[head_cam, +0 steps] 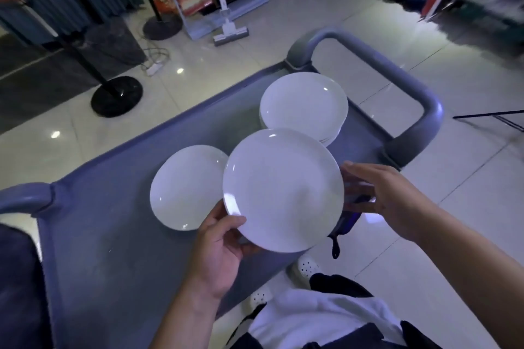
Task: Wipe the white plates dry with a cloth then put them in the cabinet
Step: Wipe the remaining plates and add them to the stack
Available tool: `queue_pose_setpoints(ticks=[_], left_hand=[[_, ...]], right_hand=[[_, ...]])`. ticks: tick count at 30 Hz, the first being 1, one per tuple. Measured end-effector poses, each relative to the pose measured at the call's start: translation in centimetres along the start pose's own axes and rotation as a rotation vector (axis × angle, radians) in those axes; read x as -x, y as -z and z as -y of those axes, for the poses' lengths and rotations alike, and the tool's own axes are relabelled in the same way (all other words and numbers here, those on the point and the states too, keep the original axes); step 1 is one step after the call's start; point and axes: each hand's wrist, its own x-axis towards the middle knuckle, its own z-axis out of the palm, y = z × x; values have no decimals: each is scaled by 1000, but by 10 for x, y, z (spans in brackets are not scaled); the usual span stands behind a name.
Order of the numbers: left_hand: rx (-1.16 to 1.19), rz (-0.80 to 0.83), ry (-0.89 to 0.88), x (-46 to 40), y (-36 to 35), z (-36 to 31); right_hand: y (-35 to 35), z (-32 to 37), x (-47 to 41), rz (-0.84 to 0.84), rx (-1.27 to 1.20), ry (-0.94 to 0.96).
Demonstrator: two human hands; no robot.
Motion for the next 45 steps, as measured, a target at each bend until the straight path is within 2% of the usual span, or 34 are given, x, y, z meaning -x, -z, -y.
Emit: queue_pose_setpoints(ticks=[4,9,19,24,28,31,36,39,45], left_hand=[[-58,16,-22,-13,-10,-4],[-302,8,-67,-39,-34,-20],[-581,-146,-114,-149,-95,-40],[-716,-242,-128,-184,-106,-28],[-852,-288,-151,-190,-105,-19],[-1029,-356,-170,-191,-106,-14],[-903,-336,-125,-192,-104,-9],[-846,-308,-78,-192,-101,-7],[-775,-277,-94,-190,-97,-6]], right_hand=[[9,9,1,-50,-74,-43],[22,25,-23,-112,-128,-35],[38,67,-137,-183,-198,245],[38,66,-163,-127,-192,285],[37,53,-167,-71,-78,358],[35,39,-170,-48,169,383],[28,32,-167,43,396,416],[26,29,-169,54,377,425],[24,31,-171,59,323,408]])
